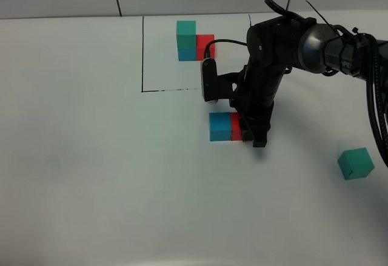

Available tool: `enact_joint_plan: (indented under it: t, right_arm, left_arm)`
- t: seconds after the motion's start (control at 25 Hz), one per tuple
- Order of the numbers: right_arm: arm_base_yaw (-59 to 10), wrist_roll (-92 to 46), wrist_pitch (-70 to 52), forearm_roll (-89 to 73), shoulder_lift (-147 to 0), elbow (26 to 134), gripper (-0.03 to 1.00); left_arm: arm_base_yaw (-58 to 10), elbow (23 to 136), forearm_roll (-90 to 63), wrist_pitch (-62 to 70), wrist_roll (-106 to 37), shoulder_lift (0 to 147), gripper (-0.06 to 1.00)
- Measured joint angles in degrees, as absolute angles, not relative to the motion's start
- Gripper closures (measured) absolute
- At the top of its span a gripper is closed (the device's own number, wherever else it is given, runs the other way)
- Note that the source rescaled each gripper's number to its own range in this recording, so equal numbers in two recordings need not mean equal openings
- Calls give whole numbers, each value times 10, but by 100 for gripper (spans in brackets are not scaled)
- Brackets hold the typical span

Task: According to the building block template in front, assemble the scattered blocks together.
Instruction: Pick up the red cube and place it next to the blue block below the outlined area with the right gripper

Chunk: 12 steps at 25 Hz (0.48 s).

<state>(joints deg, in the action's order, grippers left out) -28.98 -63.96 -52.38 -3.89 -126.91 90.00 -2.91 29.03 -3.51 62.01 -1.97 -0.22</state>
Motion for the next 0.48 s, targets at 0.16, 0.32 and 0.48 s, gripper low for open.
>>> enact_joint_plan:
  t: [0.16,0.32,0.48]
  right_arm:
    - [-290,-640,-524,-38,-1269,900,95]
    - [-290,-639,-524,-38,-1269,900,95]
    - [-292,-639,-516,-39,-1269,897,79]
  left_arm:
    - [-29,290,-35,620,-20,-2,18]
    - [-29,290,-35,620,-20,-2,18]
    - [-29,290,-35,620,-20,-2,18]
